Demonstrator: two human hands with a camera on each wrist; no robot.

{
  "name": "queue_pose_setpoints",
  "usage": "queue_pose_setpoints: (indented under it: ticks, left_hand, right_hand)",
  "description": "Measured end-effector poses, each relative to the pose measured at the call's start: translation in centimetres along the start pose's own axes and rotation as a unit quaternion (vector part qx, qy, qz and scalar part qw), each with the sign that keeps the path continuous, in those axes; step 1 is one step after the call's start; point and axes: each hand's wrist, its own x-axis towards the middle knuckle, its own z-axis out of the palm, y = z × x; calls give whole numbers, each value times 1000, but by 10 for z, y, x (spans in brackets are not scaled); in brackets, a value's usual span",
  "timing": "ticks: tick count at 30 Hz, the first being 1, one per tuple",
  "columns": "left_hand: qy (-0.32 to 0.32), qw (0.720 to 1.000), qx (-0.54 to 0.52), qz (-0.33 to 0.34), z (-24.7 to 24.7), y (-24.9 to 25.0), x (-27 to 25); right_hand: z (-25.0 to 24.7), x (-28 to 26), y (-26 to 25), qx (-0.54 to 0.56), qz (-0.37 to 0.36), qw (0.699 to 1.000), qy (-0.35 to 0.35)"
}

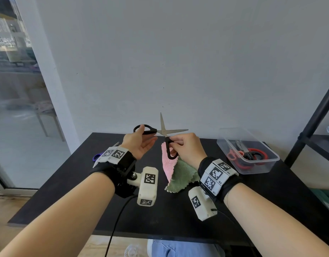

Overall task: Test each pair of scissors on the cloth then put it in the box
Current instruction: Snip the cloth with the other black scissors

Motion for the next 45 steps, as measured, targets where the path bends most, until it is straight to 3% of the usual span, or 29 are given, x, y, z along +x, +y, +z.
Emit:
queue_pose_setpoints:
  ticks: [6,12,21,29,34,45]
  left_hand:
    - [-63,995,71,-38,4,-5,-4]
    - [-46,996,77,-29,-3,-4,-4]
    - [-1,992,121,-23,-48,11,-1]
    - [-10,986,163,-10,-68,8,-19]
    - [-36,982,185,6,-74,3,-28]
    - [-95,971,217,22,-75,-7,-26]
  right_hand:
    - [6,-5,-5,-3,-11,1000,-27]
    - [3,-9,-10,0,15,998,-68]
    - [-11,-24,-14,-101,33,986,-131]
    - [4,-45,-7,-288,145,927,-192]
    - [16,-53,-5,-323,181,901,-225]
    - [5,-39,-4,-238,164,950,-116]
